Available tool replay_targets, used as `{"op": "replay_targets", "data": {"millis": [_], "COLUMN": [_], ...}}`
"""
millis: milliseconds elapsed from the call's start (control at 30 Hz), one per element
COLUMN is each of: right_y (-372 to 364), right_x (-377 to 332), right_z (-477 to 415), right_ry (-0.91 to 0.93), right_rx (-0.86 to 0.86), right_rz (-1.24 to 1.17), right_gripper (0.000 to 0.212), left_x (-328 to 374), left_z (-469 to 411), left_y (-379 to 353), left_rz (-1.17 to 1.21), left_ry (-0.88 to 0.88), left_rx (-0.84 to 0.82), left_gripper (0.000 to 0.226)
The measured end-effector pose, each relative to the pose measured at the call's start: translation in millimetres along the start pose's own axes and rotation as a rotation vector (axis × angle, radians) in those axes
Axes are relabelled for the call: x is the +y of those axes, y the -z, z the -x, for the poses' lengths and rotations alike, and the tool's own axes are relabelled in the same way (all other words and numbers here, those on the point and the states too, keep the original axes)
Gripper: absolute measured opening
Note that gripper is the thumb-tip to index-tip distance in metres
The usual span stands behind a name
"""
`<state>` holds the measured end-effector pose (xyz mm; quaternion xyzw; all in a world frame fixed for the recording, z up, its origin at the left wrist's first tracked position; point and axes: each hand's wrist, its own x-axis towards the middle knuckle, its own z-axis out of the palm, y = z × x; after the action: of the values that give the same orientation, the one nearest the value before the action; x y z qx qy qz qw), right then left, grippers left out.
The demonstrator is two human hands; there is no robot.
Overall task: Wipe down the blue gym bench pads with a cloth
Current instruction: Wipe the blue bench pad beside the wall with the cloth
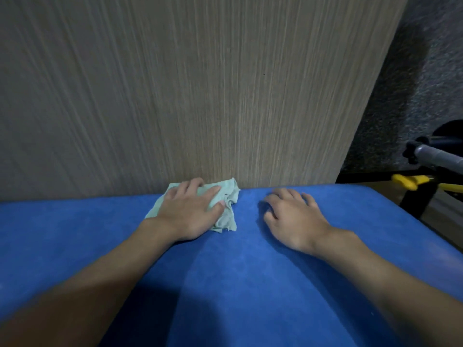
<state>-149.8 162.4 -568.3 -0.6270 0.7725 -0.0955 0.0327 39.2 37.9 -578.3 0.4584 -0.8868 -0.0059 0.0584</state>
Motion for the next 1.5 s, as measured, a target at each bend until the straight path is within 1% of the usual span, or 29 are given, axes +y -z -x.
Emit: {"op": "replay_targets", "data": {"millis": [67,133,300,433,467,533,567,667,733,933,1033,1067,1133,1200,1233,1300,1367,1500], "right_y": [-5.6,-12.9,-12.0,-8.1,-8.0,-11.7,-15.8,-23.4,-23.1,-21.2,-21.7,-22.1,-23.0,-23.1,-22.8,-22.1,-21.3,-21.7], "right_x": [-13.3,-18.4,-17.1,-26.7,-31.6,-42.1,-46.3,-48.6,-46.4,-44.5,-43.6,-43.8,-45.1,-46.7,-47.1,-47.9,-47.5,-47.9], "right_z": [-1.4,-2.1,-1.8,-8.3,-10.5,-13.0,-13.2,-13.1,-12.9,-10.8,-9.9,-9.6,-9.4,-9.6,-9.9,-10.6,-12.0,-13.1], "right_ry": [0.041,0.065,0.048,0.031,0.041,0.077,0.096,0.103,0.101,0.112,0.107,0.105,0.097,0.087,0.082,0.071,0.057,0.034], "right_rx": [0.017,0.001,-0.03,-0.046,-0.034,-0.031,-0.043,-0.051,-0.045,-0.052,-0.052,-0.052,-0.052,-0.046,-0.044,-0.044,-0.042,-0.046], "right_rz": [-0.061,-0.006,0.022,0.064,0.036,-0.04,-0.042,0.014,0.007,0.003,0.0,0.003,0.005,0.008,0.011,0.012,0.015,0.027], "right_gripper": [0.045,0.048,0.047,0.046,0.046,0.047,0.049,0.051,0.051,0.051,0.051,0.051,0.051,0.051,0.05,0.05,0.05,0.051], "left_x": [12.5,19.7,-9.0,-47.4,-53.1,-49.5,-39.5,-1.3,7.2,-41.7,-77.1,-86.3,-92.4,-77.0,-64.6,-44.2,-41.8,-87.9], "left_z": [-1.6,-6.0,-3.3,9.9,13.2,15.8,14.7,3.8,-1.6,6.1,18.3,22.0,24.6,22.3,20.4,17.4,15.3,26.0], "left_y": [-1.9,-4.8,-4.9,2.9,3.7,5.2,5.9,2.7,0.4,0.9,6.8,8.4,10.5,11.2,10.0,5.3,3.5,6.9], "left_rz": [-0.014,0.005,0.002,0.018,0.012,-0.012,-0.02,-0.025,-0.004,-0.004,-0.011,-0.016,-0.024,-0.028,-0.03,-0.035,-0.018,-0.02], "left_ry": [-0.001,0.008,0.003,0.046,0.072,0.126,0.142,0.097,0.074,0.049,0.085,0.109,0.161,0.181,0.164,0.11,0.084,0.073], "left_rx": [0.006,-0.005,-0.01,-0.018,-0.012,-0.015,-0.027,-0.056,-0.059,-0.039,-0.034,-0.033,-0.036,-0.052,-0.051,-0.041,-0.04,-0.049], "left_gripper": [0.058,0.059,0.066,0.086,0.085,0.074,0.068,0.063,0.063,0.068,0.085,0.087,0.08,0.067,0.063,0.062,0.063,0.065]}}
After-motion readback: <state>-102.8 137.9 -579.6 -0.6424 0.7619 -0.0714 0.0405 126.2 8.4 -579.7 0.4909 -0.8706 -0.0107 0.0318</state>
